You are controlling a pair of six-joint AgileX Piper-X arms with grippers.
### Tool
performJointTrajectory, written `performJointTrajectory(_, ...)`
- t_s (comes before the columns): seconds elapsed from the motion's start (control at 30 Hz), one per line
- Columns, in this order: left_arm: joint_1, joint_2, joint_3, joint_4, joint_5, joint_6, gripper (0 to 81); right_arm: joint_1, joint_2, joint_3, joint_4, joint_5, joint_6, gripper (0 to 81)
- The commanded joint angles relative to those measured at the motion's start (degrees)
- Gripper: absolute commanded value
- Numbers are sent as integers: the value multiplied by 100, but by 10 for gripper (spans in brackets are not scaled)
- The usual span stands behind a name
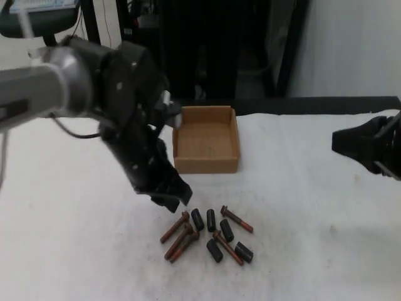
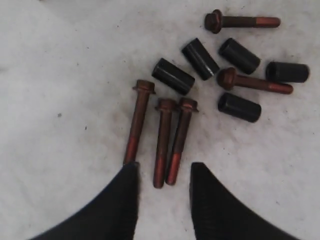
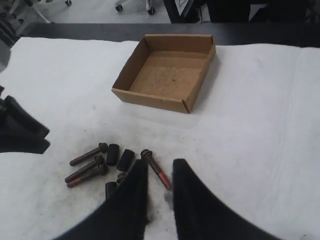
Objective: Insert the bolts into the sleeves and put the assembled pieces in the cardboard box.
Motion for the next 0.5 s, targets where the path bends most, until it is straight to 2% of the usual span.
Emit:
performJointTrajectory(0.0,-134,311,-240,125,-223,757,324,-7,-8,-60,21,-99,70,180)
performJointTrajectory(0.2,-199,621,-241,-325,-277,874,324,-7,-8,-60,0,-99,70,180)
performJointTrajectory(0.37,-305,654,-241,-298,-801,1427,324,-7,-8,-60,1,-125,70,180)
performJointTrajectory(0.47,-353,654,-241,-470,-864,1513,324,-7,-8,-60,1,-125,70,180)
